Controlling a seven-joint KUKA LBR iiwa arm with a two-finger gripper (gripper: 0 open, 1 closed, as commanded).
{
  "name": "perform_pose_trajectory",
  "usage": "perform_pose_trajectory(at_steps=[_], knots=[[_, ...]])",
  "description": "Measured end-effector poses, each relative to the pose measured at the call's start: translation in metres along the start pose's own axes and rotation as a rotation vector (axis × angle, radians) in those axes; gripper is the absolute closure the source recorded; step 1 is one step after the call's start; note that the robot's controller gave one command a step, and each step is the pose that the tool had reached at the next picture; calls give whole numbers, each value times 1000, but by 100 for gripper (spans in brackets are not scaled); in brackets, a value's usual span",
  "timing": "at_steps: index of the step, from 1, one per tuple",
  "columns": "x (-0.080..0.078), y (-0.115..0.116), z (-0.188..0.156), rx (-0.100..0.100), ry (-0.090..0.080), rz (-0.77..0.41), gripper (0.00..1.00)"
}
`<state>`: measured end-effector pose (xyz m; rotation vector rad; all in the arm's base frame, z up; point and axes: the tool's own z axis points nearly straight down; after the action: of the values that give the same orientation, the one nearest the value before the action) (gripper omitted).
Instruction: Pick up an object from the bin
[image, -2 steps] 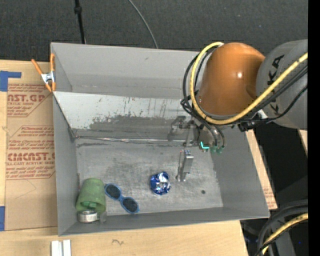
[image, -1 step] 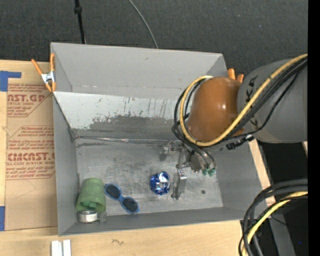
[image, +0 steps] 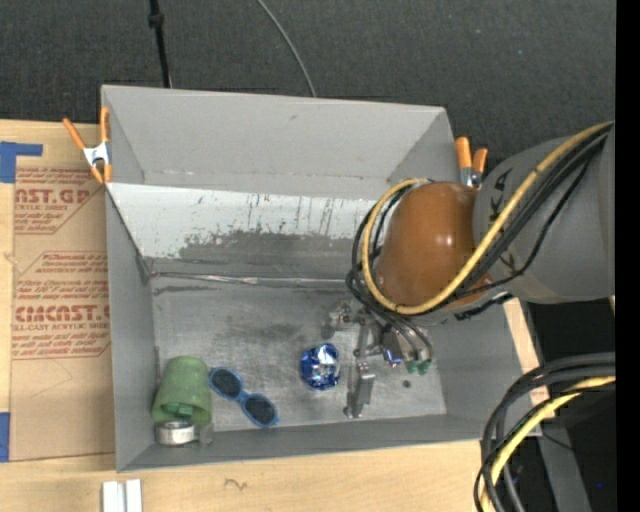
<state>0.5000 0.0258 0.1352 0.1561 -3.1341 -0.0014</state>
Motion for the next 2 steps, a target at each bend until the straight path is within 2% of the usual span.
perform_pose_trajectory(at_steps=[1,2], knots=[[0,-4,18,0,-2,152,0],[2,6,65,0,-17,102,0]])
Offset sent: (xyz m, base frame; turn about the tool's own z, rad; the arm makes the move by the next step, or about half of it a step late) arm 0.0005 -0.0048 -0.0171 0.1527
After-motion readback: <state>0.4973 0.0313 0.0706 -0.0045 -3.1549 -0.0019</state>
